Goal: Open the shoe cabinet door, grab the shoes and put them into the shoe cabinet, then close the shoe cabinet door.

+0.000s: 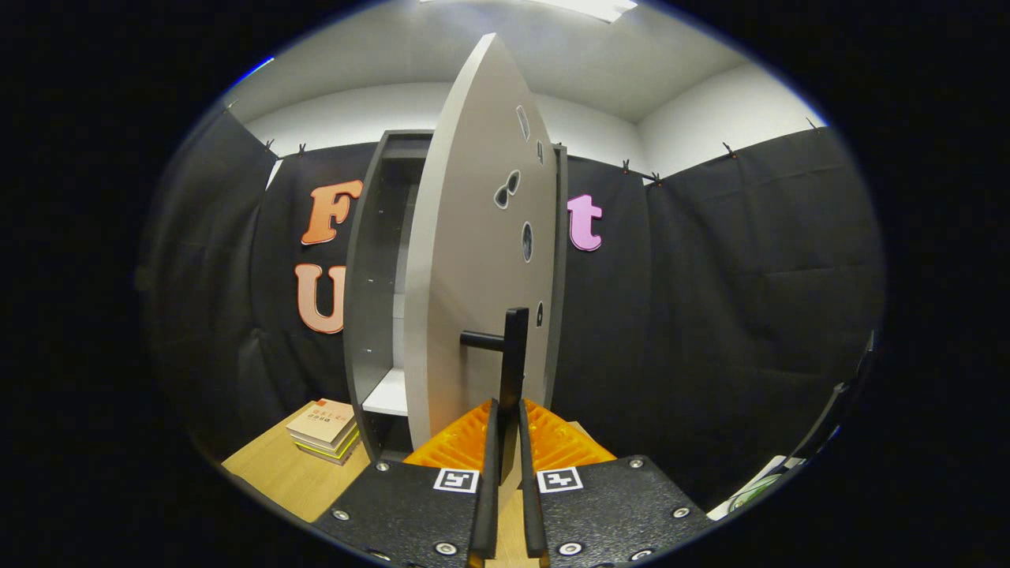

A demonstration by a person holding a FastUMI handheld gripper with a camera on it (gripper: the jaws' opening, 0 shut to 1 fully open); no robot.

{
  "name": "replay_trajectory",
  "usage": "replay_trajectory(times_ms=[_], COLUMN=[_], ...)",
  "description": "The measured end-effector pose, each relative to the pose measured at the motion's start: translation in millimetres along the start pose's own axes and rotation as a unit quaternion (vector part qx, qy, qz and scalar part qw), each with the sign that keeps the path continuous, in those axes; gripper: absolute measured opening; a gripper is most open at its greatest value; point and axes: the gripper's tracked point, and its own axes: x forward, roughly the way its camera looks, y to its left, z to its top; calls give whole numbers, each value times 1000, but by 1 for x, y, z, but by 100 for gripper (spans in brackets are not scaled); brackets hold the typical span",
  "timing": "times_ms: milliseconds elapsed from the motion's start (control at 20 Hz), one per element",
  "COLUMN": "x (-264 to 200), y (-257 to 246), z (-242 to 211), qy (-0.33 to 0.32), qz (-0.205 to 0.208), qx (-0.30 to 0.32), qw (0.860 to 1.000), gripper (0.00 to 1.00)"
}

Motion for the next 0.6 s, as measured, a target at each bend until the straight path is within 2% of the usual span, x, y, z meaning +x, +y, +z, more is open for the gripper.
replay_trajectory(times_ms=[400, 600], x=[-2, 2], y=[-51, -67], z=[-8, -8], qy=[6, 4], qz=[-36, -39], qx=[18, 17], qw=[999, 999], gripper=[14, 14])
